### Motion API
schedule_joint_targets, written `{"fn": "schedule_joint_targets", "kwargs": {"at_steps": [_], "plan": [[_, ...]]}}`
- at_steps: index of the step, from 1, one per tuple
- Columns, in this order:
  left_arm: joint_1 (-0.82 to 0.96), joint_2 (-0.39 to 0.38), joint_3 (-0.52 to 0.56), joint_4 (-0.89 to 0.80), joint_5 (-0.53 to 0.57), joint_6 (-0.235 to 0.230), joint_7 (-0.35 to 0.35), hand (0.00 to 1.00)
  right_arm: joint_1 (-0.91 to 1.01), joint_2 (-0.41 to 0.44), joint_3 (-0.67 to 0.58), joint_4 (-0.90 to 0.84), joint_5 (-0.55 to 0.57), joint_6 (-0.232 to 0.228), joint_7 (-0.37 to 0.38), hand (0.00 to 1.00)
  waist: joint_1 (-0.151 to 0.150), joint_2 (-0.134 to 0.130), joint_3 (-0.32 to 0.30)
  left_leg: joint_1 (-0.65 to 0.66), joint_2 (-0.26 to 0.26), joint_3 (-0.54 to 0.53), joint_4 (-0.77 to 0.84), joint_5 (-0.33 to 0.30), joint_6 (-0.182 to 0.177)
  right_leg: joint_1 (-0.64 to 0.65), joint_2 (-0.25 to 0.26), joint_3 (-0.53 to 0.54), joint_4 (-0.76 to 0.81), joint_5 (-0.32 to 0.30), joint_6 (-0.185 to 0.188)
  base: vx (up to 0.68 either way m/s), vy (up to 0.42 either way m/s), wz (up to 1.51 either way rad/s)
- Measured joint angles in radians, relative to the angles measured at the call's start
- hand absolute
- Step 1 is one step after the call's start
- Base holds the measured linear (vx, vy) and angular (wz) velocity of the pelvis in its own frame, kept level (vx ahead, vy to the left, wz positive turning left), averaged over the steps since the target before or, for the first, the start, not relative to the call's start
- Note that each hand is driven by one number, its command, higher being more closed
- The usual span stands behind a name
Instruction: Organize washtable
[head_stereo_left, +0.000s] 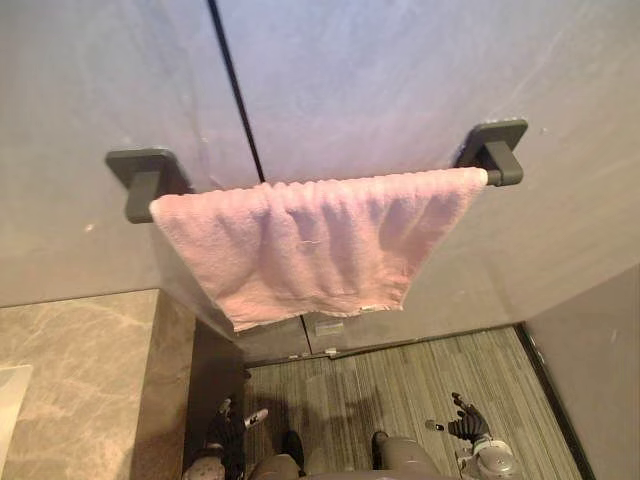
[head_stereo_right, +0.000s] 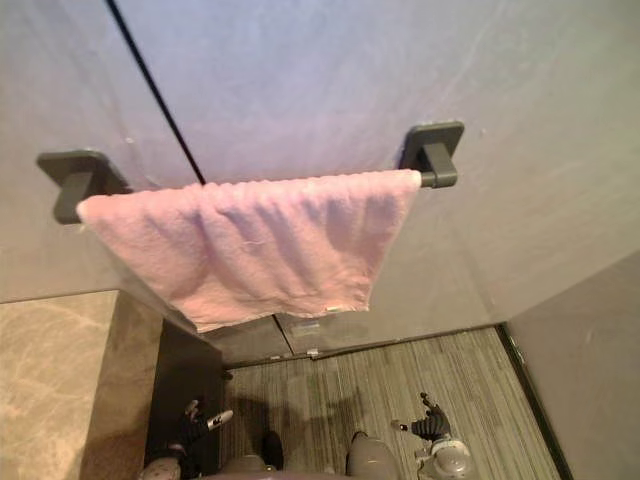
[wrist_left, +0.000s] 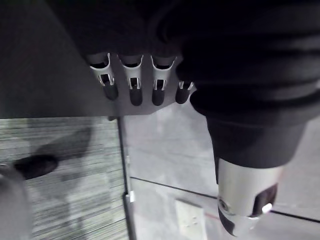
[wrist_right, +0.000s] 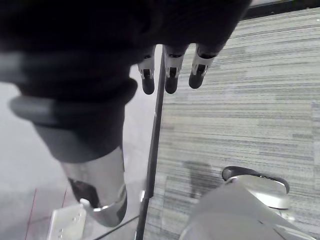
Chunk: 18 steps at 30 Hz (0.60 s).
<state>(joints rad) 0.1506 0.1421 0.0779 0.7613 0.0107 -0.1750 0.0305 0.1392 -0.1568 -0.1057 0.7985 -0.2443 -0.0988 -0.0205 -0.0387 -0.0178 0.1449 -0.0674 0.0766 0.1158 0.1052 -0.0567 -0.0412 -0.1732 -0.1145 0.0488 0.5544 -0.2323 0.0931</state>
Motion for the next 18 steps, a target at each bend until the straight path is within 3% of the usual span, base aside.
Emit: {"fn": "schedule_joint_targets", "kwargs": {"at_steps": [1,4,5,6,7,9,10,11,12,13,14,15,16,17,18], "plan": [[-0.006,0.004,0.002,-0.016,-0.001,-0.004,0.008,0.0,0.012,0.009,0.003,-0.009,-0.002,-0.001,0.001,0.0,-0.001,0.0,-0.003,-0.041,0.002,-0.035,0.044,0.0,0.0,0.007,-0.025,0.027,0.092,-0.016,0.011,0.02,-0.166,0.92],[-0.015,0.01,0.008,-0.02,-0.005,-0.003,0.02,0.0,-0.004,0.009,0.003,-0.025,-0.001,-0.001,0.001,0.0,0.012,-0.023,-0.018,-0.151,0.009,-0.073,0.148,0.002,-0.003,0.068,-0.063,0.146,0.089,-0.022,0.029,-0.09,-0.296,0.71],[-0.019,0.008,0.008,-0.02,-0.018,-0.001,0.029,0.0,-0.02,0.007,0.003,-0.037,-0.001,0.0,0.0,0.0,0.027,-0.032,-0.021,-0.207,0.014,-0.087,0.196,0.009,-0.014,0.121,-0.052,0.204,-0.024,-0.06,0.06,-0.16,-0.303,0.39],[-0.02,0.006,0.009,-0.02,-0.021,0.0,0.035,0.0,-0.031,0.004,0.003,-0.037,-0.001,0.001,0.0,0.0,0.03,-0.031,-0.02,-0.222,0.025,-0.089,0.201,0.021,-0.032,0.137,-0.047,0.202,-0.059,-0.084,0.059,-0.3,-0.462,0.22],[-0.015,-0.018,0.008,-0.02,-0.04,0.003,0.041,0.0,-0.054,-0.008,0.007,-0.038,0.001,0.001,-0.001,0.0,0.056,-0.014,-0.017,-0.238,0.053,-0.096,0.197,0.043,-0.062,0.158,-0.022,0.187,-0.123,-0.123,0.06,-0.34,-0.451,0.14],[-0.007,-0.05,-0.011,-0.018,-0.047,0.003,0.042,0.0,-0.073,-0.021,0.007,-0.047,0.021,0.001,-0.003,0.0,0.055,0.004,-0.011,-0.243,0.093,-0.144,0.17,0.094,-0.088,0.206,0.015,0.11,-0.191,-0.173,0.017,-0.34,-0.42,0.5],[-0.01,-0.069,-0.043,-0.015,-0.048,0.004,0.043,0.0,-0.072,-0.038,0.006,-0.071,0.033,0.0,-0.008,0.0,0.048,0.037,0.001,-0.246,0.12,-0.166,0.13,0.157,-0.102,0.214,0.066,0.055,-0.192,-0.175,-0.007,-0.36,-0.404,1.16],[-0.015,-0.074,-0.071,-0.016,-0.05,0.003,0.041,0.0,-0.069,-0.05,0.005,-0.076,0.04,0.0,-0.023,0.0,0.042,0.047,0.005,-0.225,0.135,-0.163,0.001,0.315,-0.119,0.206,0.096,0.008,-0.191,-0.15,-0.045,-0.37,-0.356,1.24],[-0.015,-0.074,-0.073,-0.017,-0.055,0.002,0.04,0.0,-0.069,-0.052,0.004,-0.077,0.042,0.0,-0.026,0.0,0.037,0.041,0.006,-0.216,0.133,-0.154,-0.056,0.375,-0.122,0.204,0.098,-0.016,-0.195,-0.145,-0.054,-0.34,-0.295,1.15],[-0.017,-0.076,-0.069,-0.017,-0.061,0.004,0.042,0.0,-0.083,-0.048,0.001,-0.077,0.049,0.0,-0.031,0.0,0.028,0.035,0.024,-0.216,0.121,-0.122,0.011,0.328,-0.15,0.201,0.102,-0.058,-0.193,-0.137,-0.068,-0.29,-0.235,0.79],[-0.003,-0.076,-0.067,-0.016,-0.061,0.012,0.04,0.0,-0.092,-0.046,-0.014,-0.078,0.057,0.0,-0.041,0.0,0.03,0.025,0.034,-0.221,0.1,-0.083,0.135,0.212,-0.116,0.179,0.091,-0.085,-0.175,-0.123,-0.093,-0.28,-0.227,0.56],[0.003,-0.077,-0.067,-0.016,-0.061,0.013,0.039,0.0,-0.095,-0.047,-0.017,-0.079,0.058,-0.001,-0.043,0.0,0.032,0.024,0.034,-0.224,0.092,-0.064,0.187,0.169,-0.1,0.166,0.084,-0.098,-0.171,-0.116,-0.106,-0.29,-0.185,0.23],[0.008,-0.076,-0.066,-0.016,-0.062,0.015,0.039,0.0,-0.103,-0.05,-0.023,-0.083,0.059,-0.001,-0.043,0.0,0.035,0.022,0.034,-0.224,0.082,-0.001,0.313,0.075,-0.099,0.144,0.068,-0.135,-0.177,-0.099,-0.135,-0.27,-0.136,0.24],[-0.001,-0.075,-0.064,-0.017,-0.081,0.015,0.039,0.0,-0.103,-0.053,-0.025,-0.092,0.059,-0.001,-0.043,0.0,0.027,0.032,0.029,-0.205,0.084,0.056,0.422,-0.009,-0.075,0.145,0.059,-0.176,-0.197,-0.084,-0.145,-0.23,-0.115,0.37],[-0.005,-0.075,-0.064,-0.018,-0.082,0.015,0.039,0.0,-0.095,-0.052,-0.026,-0.094,0.059,-0.001,-0.043,0.0,0.021,0.042,0.023,-0.186,0.086,0.073,0.446,-0.039,-0.064,0.147,0.06,-0.192,-0.208,-0.076,-0.149,-0.17,-0.056,0.7]]}}
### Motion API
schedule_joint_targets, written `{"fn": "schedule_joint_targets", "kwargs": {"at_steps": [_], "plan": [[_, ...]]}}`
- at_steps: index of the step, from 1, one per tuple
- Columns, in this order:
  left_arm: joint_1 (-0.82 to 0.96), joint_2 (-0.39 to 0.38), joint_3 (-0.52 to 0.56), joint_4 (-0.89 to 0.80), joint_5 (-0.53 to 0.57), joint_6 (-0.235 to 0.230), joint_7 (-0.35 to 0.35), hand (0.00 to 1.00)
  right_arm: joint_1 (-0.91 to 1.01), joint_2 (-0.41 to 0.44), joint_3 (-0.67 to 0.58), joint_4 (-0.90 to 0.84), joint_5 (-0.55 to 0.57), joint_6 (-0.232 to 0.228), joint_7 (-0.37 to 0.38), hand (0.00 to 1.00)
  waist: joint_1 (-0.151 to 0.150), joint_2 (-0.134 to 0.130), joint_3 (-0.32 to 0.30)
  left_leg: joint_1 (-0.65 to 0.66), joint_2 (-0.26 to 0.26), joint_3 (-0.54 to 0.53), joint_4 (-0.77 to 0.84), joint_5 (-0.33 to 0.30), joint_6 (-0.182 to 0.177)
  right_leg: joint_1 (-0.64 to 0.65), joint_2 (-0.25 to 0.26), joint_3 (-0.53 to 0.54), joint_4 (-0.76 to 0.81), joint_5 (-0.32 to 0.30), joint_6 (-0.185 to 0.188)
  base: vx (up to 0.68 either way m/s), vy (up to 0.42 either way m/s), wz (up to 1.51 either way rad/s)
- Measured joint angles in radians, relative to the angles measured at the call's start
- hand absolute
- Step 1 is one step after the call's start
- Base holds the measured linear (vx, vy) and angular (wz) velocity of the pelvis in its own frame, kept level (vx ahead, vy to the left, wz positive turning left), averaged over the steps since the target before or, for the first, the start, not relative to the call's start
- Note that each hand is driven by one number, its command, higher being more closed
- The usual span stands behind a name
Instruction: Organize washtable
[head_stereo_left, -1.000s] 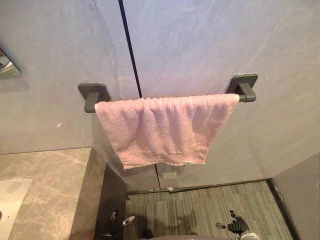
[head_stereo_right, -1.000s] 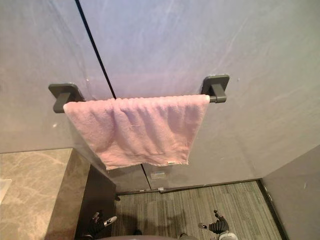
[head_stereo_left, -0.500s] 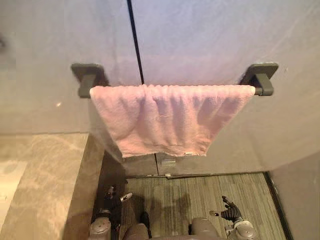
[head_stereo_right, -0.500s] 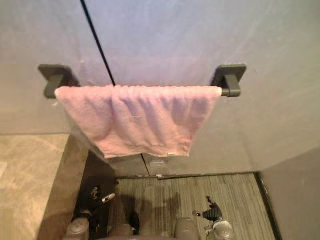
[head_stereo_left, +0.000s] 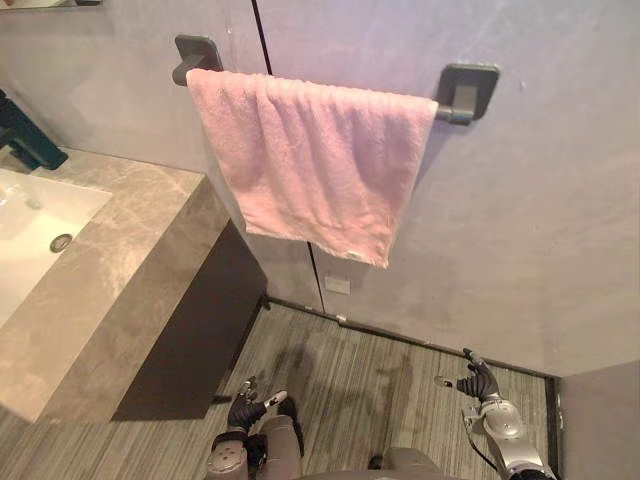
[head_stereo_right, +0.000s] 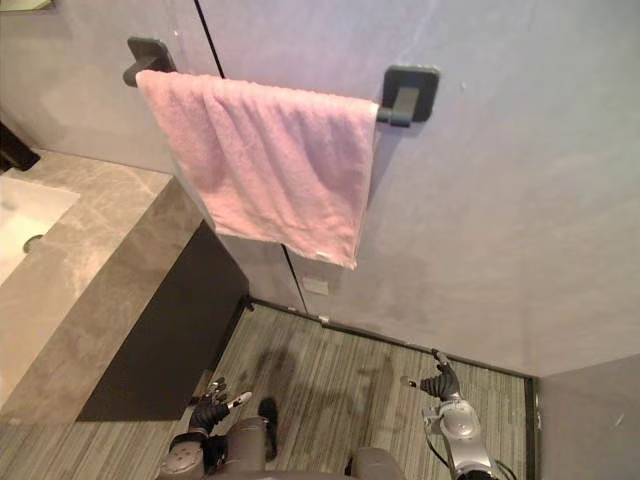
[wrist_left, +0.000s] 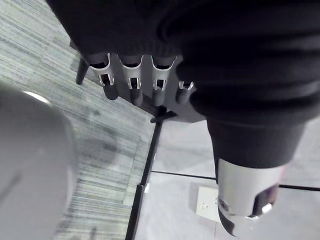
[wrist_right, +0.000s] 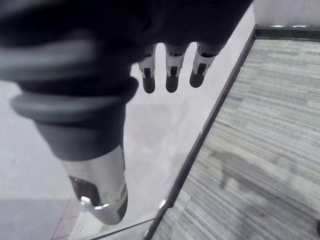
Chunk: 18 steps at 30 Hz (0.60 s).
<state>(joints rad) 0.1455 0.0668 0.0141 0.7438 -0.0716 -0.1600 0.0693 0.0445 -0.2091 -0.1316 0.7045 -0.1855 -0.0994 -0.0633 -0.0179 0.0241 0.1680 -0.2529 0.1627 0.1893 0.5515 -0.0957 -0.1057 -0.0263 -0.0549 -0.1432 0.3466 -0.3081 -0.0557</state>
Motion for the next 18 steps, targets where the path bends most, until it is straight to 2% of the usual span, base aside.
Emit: {"fn": "schedule_joint_targets", "kwargs": {"at_steps": [1,2,4,5,6,9,16,18], "plan": [[-0.011,-0.002,-0.001,-0.001,-0.004,-0.001,-0.002,0.0,0.024,0.005,-0.01,0.0,0.0,0.002,0.001,0.0,-0.014,0.016,-0.01,0.071,0.007,0.041,0.007,-0.054,0.011,0.003,0.0,-0.037,-0.004,0.012,-0.001,-0.14,-0.005,0.93],[-0.029,-0.003,-0.001,-0.006,-0.006,-0.002,-0.002,0.0,0.034,0.008,-0.012,0.007,0.0,0.005,0.001,0.0,-0.031,0.029,-0.018,0.127,0.012,0.071,-0.031,-0.091,0.007,0.002,-0.001,-0.081,0.001,0.013,-0.001,-0.15,0.01,1.0],[-0.059,-0.003,-0.004,-0.006,-0.005,-0.002,-0.002,0.0,0.032,0.009,-0.024,0.027,0.0,0.017,0.0,0.0,-0.049,0.04,-0.025,0.184,0.003,0.079,-0.178,-0.104,0.006,0.0,-0.003,-0.141,-0.005,0.023,0.004,-0.15,0.038,1.02],[-0.07,-0.001,-0.005,-0.006,-0.005,-0.002,-0.002,0.0,0.033,0.016,-0.039,0.029,0.0,0.021,0.0,0.0,-0.055,0.052,-0.035,0.222,-0.01,0.086,-0.297,-0.092,-0.009,0.004,-0.001,-0.171,-0.023,0.038,0.011,-0.21,0.078,1.04],[-0.065,0.013,-0.008,-0.005,-0.004,-0.001,-0.002,0.0,0.033,0.038,-0.052,0.039,0.001,0.022,-0.001,0.0,-0.052,0.023,-0.049,0.261,-0.047,0.083,-0.453,0.013,-0.007,0.004,-0.012,-0.193,-0.072,0.079,0.021,-0.17,0.061,0.7],[-0.051,0.026,-0.009,0.014,0.003,0.005,-0.002,0.0,0.018,0.046,-0.063,0.059,0.01,0.021,-0.003,0.0,-0.047,0.016,-0.056,0.289,-0.079,0.059,-0.614,0.119,0.015,0.01,-0.009,-0.222,-0.148,0.134,0.035,-0.17,0.065,0.39],[0.011,0.039,-0.005,0.059,0.007,0.021,-0.003,0.0,0.03,0.083,-0.055,0.07,0.007,0.023,-0.002,0.0,-0.046,0.011,-0.06,0.315,-0.111,0.059,-0.653,0.155,0.055,0.057,-0.019,-0.209,-0.232,0.205,0.066,-0.14,0.086,0.01],[0.011,0.039,-0.002,0.071,0.007,0.021,-0.003,0.0,0.029,0.084,-0.045,0.093,0.008,0.023,-0.002,0.0,-0.03,0.009,-0.057,0.292,-0.118,0.048,-0.652,0.163,0.066,0.052,-0.023,-0.224,-0.244,0.219,0.073,-0.17,0.081,0.19]]}}
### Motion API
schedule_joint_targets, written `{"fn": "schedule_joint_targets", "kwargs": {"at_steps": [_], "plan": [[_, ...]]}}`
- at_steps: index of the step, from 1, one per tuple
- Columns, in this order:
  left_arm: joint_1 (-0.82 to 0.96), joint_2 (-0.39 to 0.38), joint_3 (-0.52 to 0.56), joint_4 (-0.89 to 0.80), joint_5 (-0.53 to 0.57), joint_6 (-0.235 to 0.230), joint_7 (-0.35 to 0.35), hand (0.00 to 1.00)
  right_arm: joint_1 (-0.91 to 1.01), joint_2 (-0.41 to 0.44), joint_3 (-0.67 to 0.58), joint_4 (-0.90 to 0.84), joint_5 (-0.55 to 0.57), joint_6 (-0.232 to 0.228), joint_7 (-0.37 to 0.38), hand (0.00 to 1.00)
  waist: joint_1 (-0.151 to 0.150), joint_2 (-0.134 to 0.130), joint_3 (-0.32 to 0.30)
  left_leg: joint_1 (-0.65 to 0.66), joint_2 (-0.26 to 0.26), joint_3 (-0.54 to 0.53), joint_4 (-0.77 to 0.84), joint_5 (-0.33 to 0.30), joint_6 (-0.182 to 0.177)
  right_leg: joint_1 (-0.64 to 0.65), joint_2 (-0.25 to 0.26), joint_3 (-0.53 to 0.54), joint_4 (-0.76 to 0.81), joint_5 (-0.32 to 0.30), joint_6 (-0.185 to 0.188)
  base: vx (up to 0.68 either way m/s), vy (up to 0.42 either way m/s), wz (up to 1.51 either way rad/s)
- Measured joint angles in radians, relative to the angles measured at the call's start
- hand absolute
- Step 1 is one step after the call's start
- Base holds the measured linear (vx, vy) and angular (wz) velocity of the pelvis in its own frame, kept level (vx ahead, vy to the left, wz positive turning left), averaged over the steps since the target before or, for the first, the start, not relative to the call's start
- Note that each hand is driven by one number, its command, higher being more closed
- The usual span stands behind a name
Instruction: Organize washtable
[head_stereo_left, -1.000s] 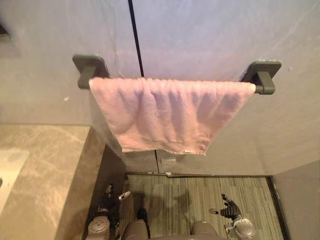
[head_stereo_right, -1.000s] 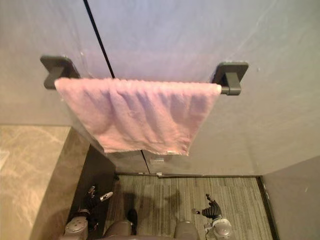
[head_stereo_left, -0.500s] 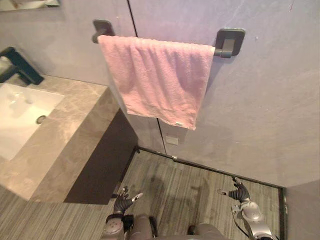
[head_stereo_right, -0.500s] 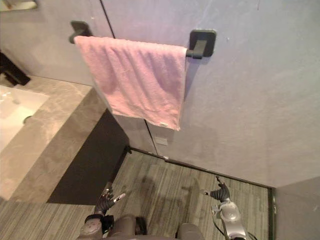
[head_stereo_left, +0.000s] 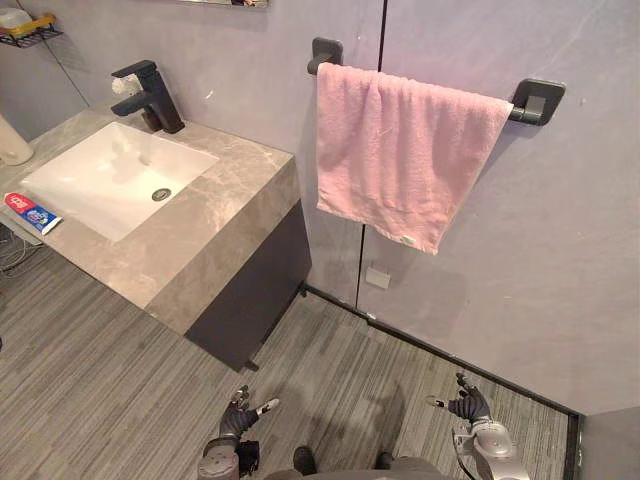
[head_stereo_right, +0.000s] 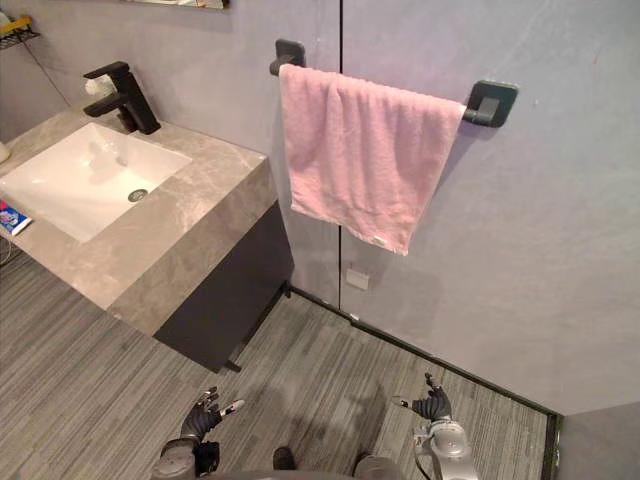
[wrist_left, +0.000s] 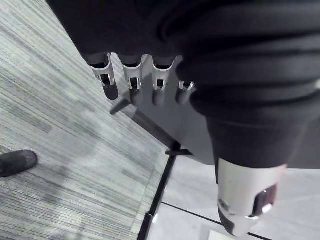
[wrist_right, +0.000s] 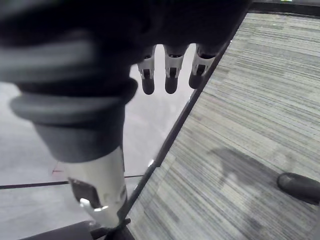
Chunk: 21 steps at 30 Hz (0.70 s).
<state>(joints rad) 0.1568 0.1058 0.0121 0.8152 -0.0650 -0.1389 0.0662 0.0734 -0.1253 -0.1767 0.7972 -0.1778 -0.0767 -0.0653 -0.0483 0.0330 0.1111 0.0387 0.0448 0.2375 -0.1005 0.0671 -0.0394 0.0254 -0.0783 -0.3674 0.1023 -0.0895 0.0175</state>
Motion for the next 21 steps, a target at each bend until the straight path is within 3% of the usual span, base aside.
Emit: {"fn": "schedule_joint_targets", "kwargs": {"at_steps": [3,4,5,7,8,9,10,11,12,14,15,17,18,21], "plan": [[-0.026,-0.002,-0.001,-0.017,-0.002,-0.002,0.0,0.0,0.002,-0.001,-0.004,0.018,0.003,0.005,-0.004,0.0,0.002,-0.014,0.008,-0.134,-0.021,-0.064,0.07,0.02,-0.002,-0.051,-0.05,-0.139,0.028,0.013,-0.001,-0.11,0.078,1.24],[-0.036,-0.003,0.0,-0.042,-0.005,-0.003,0.001,0.0,-0.003,-0.003,-0.01,0.021,0.009,0.008,-0.013,0.0,0.001,-0.008,0.012,-0.204,0.001,0.006,0.161,-0.013,0.009,-0.061,-0.078,-0.219,0.044,0.015,-0.003,-0.1,0.101,1.93],[-0.04,-0.003,0.0,-0.049,-0.008,-0.002,0.003,0.0,-0.007,-0.015,-0.012,0.033,0.011,0.011,-0.024,0.0,0.004,-0.021,0.024,-0.249,0.042,0.102,0.247,-0.041,0.044,-0.054,-0.106,-0.29,0.063,0.015,-0.003,-0.09,0.106,1.89],[-0.034,-0.005,0.0,-0.055,-0.017,0.0,0.003,0.0,-0.01,-0.027,-0.009,0.044,0.01,0.013,-0.027,0.0,0.008,-0.032,0.035,-0.249,0.121,0.24,0.342,-0.065,0.062,-0.018,-0.167,-0.383,0.095,0.015,-0.002,-0.05,0.212,1.59],[-0.019,-0.009,0.0,-0.073,-0.025,0.0,0.004,0.0,-0.014,-0.044,-0.01,0.045,0.01,0.011,-0.029,0.0,0.009,-0.04,0.037,-0.238,0.179,0.337,0.389,-0.092,0.052,0.002,-0.215,-0.434,0.108,0.024,0.013,-0.01,0.354,1.63],[-0.01,-0.014,0.001,-0.091,-0.03,0.0,0.004,0.0,-0.019,-0.062,-0.012,0.045,0.01,0.008,-0.034,0.0,0.009,-0.033,0.033,-0.226,0.232,0.427,0.405,-0.098,0.045,0.016,-0.248,-0.477,0.104,0.038,0.055,0.02,0.307,1.27],[-0.005,-0.017,0.002,-0.102,-0.032,0.0,0.005,0.0,-0.021,-0.071,-0.012,0.045,0.01,0.007,-0.038,0.0,0.009,-0.02,0.029,-0.217,0.259,0.467,0.398,-0.098,0.045,0.023,-0.257,-0.493,0.102,0.043,0.088,0.03,0.284,0.97],[-0.001,-0.019,0.007,-0.104,-0.033,-0.001,0.005,0.0,-0.027,-0.078,-0.014,0.054,0.011,0.006,-0.042,0.0,0.008,0.001,0.026,-0.219,0.271,0.488,0.394,-0.113,0.017,0.03,-0.268,-0.511,0.103,0.045,0.116,0.03,0.318,0.9],[-0.017,-0.025,0.032,-0.1,-0.037,0.0,0.009,0.0,-0.047,-0.067,-0.017,0.088,0.011,0.016,-0.039,0.0,0.015,-0.025,0.037,-0.22,0.182,0.469,0.353,-0.116,0.049,0.04,-0.303,-0.513,0.073,0.053,0.123,-0.01,0.393,0.99],[-0.019,-0.001,0.04,-0.099,-0.037,0.002,0.01,0.0,-0.043,-0.026,-0.017,0.087,0.01,0.016,-0.036,0.0,0.019,-0.039,0.029,-0.242,0.119,0.423,0.347,-0.122,0.074,0.059,-0.301,-0.51,0.032,0.061,0.111,0.0,0.355,1.03],[-0.018,0.001,0.046,-0.11,-0.037,0.002,0.008,0.0,-0.045,-0.005,-0.003,0.102,0.011,0.016,-0.035,0.0,0.023,-0.041,0.03,-0.285,0.112,0.386,0.436,-0.189,0.103,0.083,-0.31,-0.511,0.015,0.081,0.113,0.03,0.252,0.82],[-0.016,-0.001,0.075,-0.111,-0.037,0.003,0.008,0.0,-0.05,0.003,0.026,0.114,0.011,0.017,-0.021,0.0,0.061,-0.036,0.032,-0.331,0.133,0.354,0.583,-0.287,0.117,0.116,-0.313,-0.522,0.005,0.116,0.16,0.07,0.371,0.54],[-0.009,-0.001,0.077,-0.113,-0.037,0.002,0.006,0.0,-0.054,0.003,0.034,0.12,0.011,0.016,-0.019,0.0,0.069,-0.034,0.032,-0.351,0.136,0.33,0.646,-0.334,0.127,0.141,-0.317,-0.538,0.006,0.119,0.165,0.09,0.362,0.43],[0.014,-0.003,0.073,-0.119,-0.037,0.004,0.0,0.0,-0.069,0.0,0.032,0.121,0.011,0.016,-0.019,0.0,0.068,-0.037,0.032,-0.373,0.102,0.3,0.699,-0.399,0.143,0.139,-0.375,-0.526,0.087,0.115,0.16,0.07,0.29,0.37]]}}
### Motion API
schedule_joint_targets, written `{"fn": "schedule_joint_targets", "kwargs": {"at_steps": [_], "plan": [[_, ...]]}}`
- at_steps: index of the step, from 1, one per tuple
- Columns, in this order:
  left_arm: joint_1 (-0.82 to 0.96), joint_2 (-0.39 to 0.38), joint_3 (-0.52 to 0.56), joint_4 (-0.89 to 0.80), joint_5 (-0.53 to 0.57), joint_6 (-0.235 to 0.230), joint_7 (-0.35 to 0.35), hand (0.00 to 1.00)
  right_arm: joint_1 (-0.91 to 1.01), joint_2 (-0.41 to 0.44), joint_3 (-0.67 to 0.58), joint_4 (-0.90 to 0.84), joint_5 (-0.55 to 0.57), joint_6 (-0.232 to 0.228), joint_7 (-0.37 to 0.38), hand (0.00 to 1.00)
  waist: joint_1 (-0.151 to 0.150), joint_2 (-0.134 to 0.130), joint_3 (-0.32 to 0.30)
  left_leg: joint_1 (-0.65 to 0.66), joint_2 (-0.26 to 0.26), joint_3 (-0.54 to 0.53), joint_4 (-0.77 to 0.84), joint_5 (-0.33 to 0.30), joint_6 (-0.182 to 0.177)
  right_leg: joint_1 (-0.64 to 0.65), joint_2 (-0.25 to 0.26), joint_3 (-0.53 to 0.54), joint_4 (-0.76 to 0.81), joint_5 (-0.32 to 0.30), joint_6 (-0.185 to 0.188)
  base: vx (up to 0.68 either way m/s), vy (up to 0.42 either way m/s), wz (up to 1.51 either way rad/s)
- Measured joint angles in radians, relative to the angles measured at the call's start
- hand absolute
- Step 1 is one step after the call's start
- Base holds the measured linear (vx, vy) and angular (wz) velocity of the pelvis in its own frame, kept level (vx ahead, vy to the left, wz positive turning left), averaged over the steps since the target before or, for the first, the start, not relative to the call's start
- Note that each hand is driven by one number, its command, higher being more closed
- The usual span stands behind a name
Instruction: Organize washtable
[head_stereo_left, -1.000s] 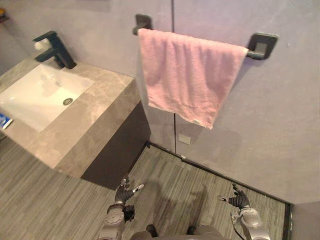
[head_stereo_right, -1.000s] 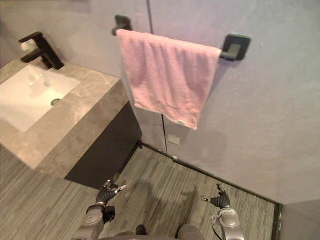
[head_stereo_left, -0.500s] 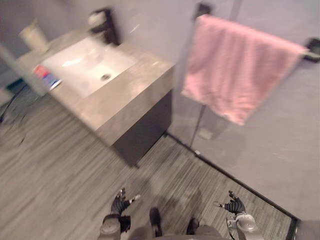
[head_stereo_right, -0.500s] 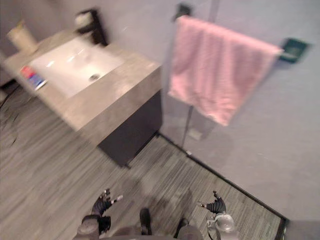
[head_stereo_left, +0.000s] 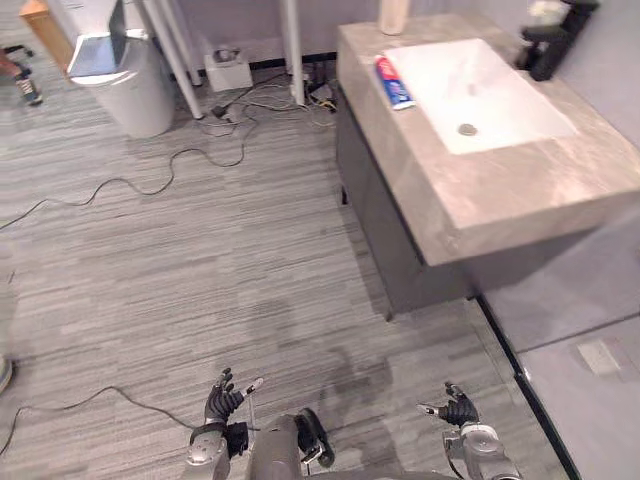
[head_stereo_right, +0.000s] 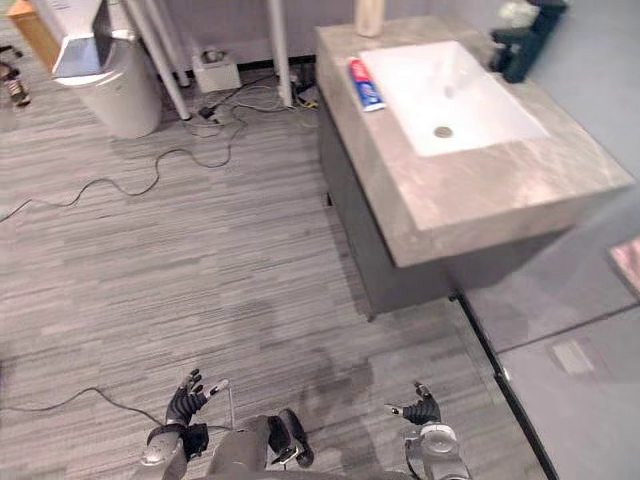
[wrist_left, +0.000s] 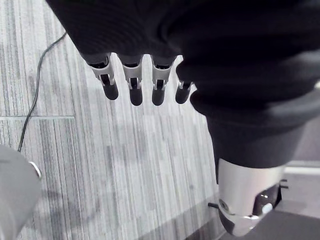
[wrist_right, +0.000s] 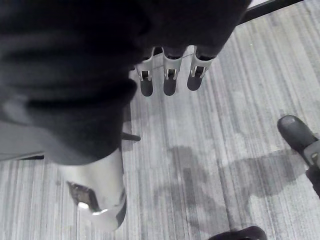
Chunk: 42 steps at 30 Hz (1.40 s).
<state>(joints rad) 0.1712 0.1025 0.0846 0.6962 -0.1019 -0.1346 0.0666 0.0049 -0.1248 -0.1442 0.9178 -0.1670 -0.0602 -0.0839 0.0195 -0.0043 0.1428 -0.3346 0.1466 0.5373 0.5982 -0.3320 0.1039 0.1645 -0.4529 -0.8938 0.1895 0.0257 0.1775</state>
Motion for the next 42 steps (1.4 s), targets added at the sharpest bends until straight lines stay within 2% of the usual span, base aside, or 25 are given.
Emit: {"fn": "schedule_joint_targets", "kwargs": {"at_steps": [1,2,3,5,8,11,14,15,17,19,20,21,22,23,24,27,30,31,32,33,34,35,38,39,42], "plan": [[0.006,-0.001,-0.012,-0.002,0.0,0.001,-0.001,0.0,-0.003,0.0,0.001,-0.002,0.0,0.001,0.0,0.0,-0.002,-0.003,0.0,-0.002,-0.033,-0.017,-0.006,-0.018,0.009,-0.041,-0.042,0.07,0.095,-0.043,-0.07,0.05,0.289,0.54],[0.004,0.0,-0.014,-0.007,0.0,0.003,-0.001,0.0,0.001,0.0,0.004,-0.002,0.001,0.006,0.002,0.0,-0.004,-0.007,0.0,0.0,-0.068,-0.039,-0.026,-0.021,0.013,-0.096,-0.05,0.206,0.202,-0.122,-0.13,0.05,0.263,0.65],[0.006,0.002,-0.014,-0.019,0.0,0.007,-0.001,0.0,0.003,0.0,0.006,-0.003,0.003,0.006,0.002,0.0,-0.006,-0.009,0.001,0.006,-0.093,-0.061,-0.045,-0.02,0.014,-0.124,-0.038,0.279,0.253,-0.158,-0.131,0.1,0.2,0.85],[0.014,0.001,-0.016,-0.081,0.0,0.009,-0.002,0.0,0.043,0.0,0.005,-0.022,0.031,0.011,0.003,0.0,-0.013,-0.018,0.016,0.081,-0.192,-0.145,-0.157,0.012,0.044,-0.233,0.075,0.53,0.439,-0.31,-0.129,0.17,0.155,0.96],[0.043,0.001,-0.016,-0.108,0.0,0.009,-0.001,0.0,0.074,-0.002,0.015,-0.067,0.041,0.014,0.004,0.0,-0.029,-0.015,0.037,0.193,-0.225,-0.173,-0.226,0.023,0.026,-0.326,0.162,0.528,0.523,-0.373,-0.122,0.21,0.051,0.71],[0.04,0.001,-0.016,-0.095,0.0,0.014,-0.001,0.0,0.07,-0.002,0.028,-0.081,0.054,0.01,0.002,0.0,-0.05,0.001,0.069,0.252,-0.222,-0.252,-0.264,0.021,0.023,-0.466,0.266,0.519,0.364,-0.352,-0.103,0.29,0.009,0.65],[0.026,0.002,-0.038,-0.076,0.001,0.016,-0.001,0.0,0.092,0.0,0.024,-0.081,0.061,0.01,0.002,0.0,-0.06,-0.002,0.089,0.342,-0.223,-0.325,-0.349,0.029,0.013,-0.507,0.353,0.592,0.148,-0.172,-0.102,0.39,-0.018,0.74],[0.026,0.002,-0.049,-0.07,0.002,0.017,-0.002,0.0,0.114,0.001,0.019,-0.085,0.063,0.01,0.001,0.0,-0.063,-0.002,0.088,0.39,-0.227,-0.364,-0.38,0.03,0.013,-0.516,0.378,0.636,0.101,-0.105,-0.12,0.48,-0.055,0.68],[0.02,0.002,-0.053,-0.059,0.01,0.017,-0.003,0.0,0.139,0.007,0.01,-0.112,0.073,0.011,0.001,0.0,-0.076,-0.005,0.086,0.422,-0.226,-0.408,-0.383,0.01,-0.024,-0.54,0.389,0.656,0.144,-0.086,-0.157,0.53,-0.113,0.8],[0.023,0.004,-0.05,-0.059,0.022,0.015,-0.003,0.0,0.153,0.021,-0.005,-0.12,0.077,0.011,0.002,0.0,-0.085,-0.008,0.083,0.428,-0.22,-0.409,-0.305,-0.019,-0.077,-0.544,0.4,0.624,0.176,-0.04,-0.22,0.53,-0.142,0.53],[0.025,-0.017,-0.044,-0.057,0.026,0.021,-0.002,0.0,0.142,0.016,-0.007,-0.126,0.078,0.011,0.002,0.0,-0.083,0.012,0.081,0.4,-0.178,-0.372,-0.172,-0.029,-0.105,-0.509,0.425,0.613,0.19,-0.058,-0.244,0.59,-0.058,-0.15],[0.036,-0.024,-0.043,-0.058,0.028,0.021,-0.008,0.0,0.144,0.02,-0.005,-0.157,0.083,0.006,0.001,0.0,-0.083,0.034,0.081,0.331,-0.132,-0.319,0.041,0.026,-0.182,-0.45,0.447,0.632,0.142,-0.071,-0.259,0.61,-0.031,-0.38],[0.043,-0.025,-0.042,-0.059,0.028,0.021,-0.012,0.0,0.143,0.02,0.001,-0.165,0.088,0.0,0.003,0.0,-0.079,0.035,0.081,0.295,-0.106,-0.294,0.142,0.093,-0.191,-0.416,0.457,0.65,0.108,-0.071,-0.259,0.61,0.006,-0.68],[0.044,-0.026,-0.035,-0.061,0.029,0.02,-0.02,0.0,0.145,0.027,0.0,-0.182,0.101,-0.004,0.001,0.0,-0.06,0.034,0.082,0.245,-0.042,-0.243,0.287,0.074,-0.164,-0.344,0.472,0.69,0.054,-0.071,-0.259,0.57,-0.018,-0.77],[0.04,-0.029,-0.029,-0.066,0.029,0.02,-0.02,0.0,0.147,0.037,-0.006,-0.19,0.115,-0.004,-0.001,0.0,-0.058,0.031,0.084,0.225,0.01,-0.207,0.35,0.058,-0.138,-0.271,0.474,0.716,0.016,-0.072,-0.26,0.56,-0.009,-0.71],[0.038,-0.034,-0.018,-0.091,0.028,0.003,-0.021,0.0,0.145,0.059,-0.012,-0.196,0.118,-0.005,0.0,0.0,-0.052,0.015,0.092,0.169,0.059,-0.19,0.33,0.037,-0.133,-0.155,0.449,0.781,-0.051,-0.083,-0.259,0.49,0.106,-0.53],[0.018,-0.052,0.011,-0.083,0.028,0.0,-0.02,0.0,0.143,0.072,-0.038,-0.191,0.119,-0.002,0.0,0.0,-0.033,0.006,0.1,0.049,0.076,-0.209,0.134,0.032,-0.152,-0.092,0.381,0.827,-0.07,-0.135,-0.19,0.39,0.251,-0.48],[0.019,-0.06,0.011,-0.079,0.028,-0.001,-0.019,0.0,0.145,0.074,-0.047,-0.191,0.119,-0.001,-0.001,0.0,-0.027,0.012,0.097,0.02,0.063,-0.259,-0.007,0.056,-0.181,-0.071,0.358,0.844,-0.066,-0.172,-0.153,0.36,0.372,-0.36],[0.024,-0.072,0.014,-0.076,0.028,0.0,-0.019,0.0,0.16,0.067,-0.047,-0.193,0.12,-0.001,0.0,0.0,-0.024,0.036,0.093,0.023,0.052,-0.354,-0.197,0.121,-0.218,-0.058,0.346,0.861,-0.05,-0.215,-0.103,0.36,0.41,-0.42],[0.028,-0.082,0.022,-0.07,0.028,0.0,-0.018,0.0,0.161,0.059,-0.046,-0.191,0.122,0.0,0.0,0.0,-0.017,0.046,0.091,0.042,0.047,-0.355,-0.216,0.228,-0.214,-0.049,0.342,0.873,-0.037,-0.237,-0.081,0.37,0.426,-0.47],[0.021,-0.087,0.041,-0.047,0.027,0.004,-0.012,0.0,0.168,0.079,-0.028,-0.194,0.128,0.004,0.001,0.0,-0.004,0.011,0.085,0.068,0.007,-0.326,-0.222,0.219,-0.164,-0.046,0.3,0.885,-0.016,-0.242,-0.075,0.37,0.376,-0.31],[0.015,-0.08,0.045,-0.051,0.026,0.001,0.001,0.0,0.176,0.093,-0.003,-0.21,0.127,0.001,0.002,0.0,-0.001,-0.009,0.078,0.067,-0.014,-0.32,-0.207,0.186,-0.16,-0.058,0.286,0.888,0.009,-0.239,-0.078,0.38,0.331,-0.23],[0.011,-0.077,0.043,-0.054,0.026,0.002,0.002,0.0,0.177,0.118,-0.001,-0.243,0.127,-0.002,0.003,0.0,0.002,-0.036,0.068,0.09,-0.03,-0.281,-0.133,0.099,-0.125,-0.065,0.258,0.939,0.068,-0.234,-0.076,0.37,0.287,-0.4],[0.019,-0.078,0.035,-0.06,0.027,0.005,0.001,0.0,0.177,0.123,0.003,-0.262,0.125,-0.003,0.005,0.0,0.007,-0.04,0.067,0.147,-0.025,-0.227,-0.126,0.056,-0.109,-0.099,0.248,0.984,0.181,-0.228,-0.063,0.4,0.259,-0.95],[0.022,-0.062,-0.003,-0.059,0.036,0.007,0.0,0.0,0.179,0.132,0.023,-0.278,0.122,-0.008,0.024,0.0,-0.008,-0.051,0.061,0.298,-0.022,-0.082,-0.193,0.03,-0.077,-0.301,0.221,0.973,0.557,-0.205,-0.019,0.3,0.13,-1.24]]}}
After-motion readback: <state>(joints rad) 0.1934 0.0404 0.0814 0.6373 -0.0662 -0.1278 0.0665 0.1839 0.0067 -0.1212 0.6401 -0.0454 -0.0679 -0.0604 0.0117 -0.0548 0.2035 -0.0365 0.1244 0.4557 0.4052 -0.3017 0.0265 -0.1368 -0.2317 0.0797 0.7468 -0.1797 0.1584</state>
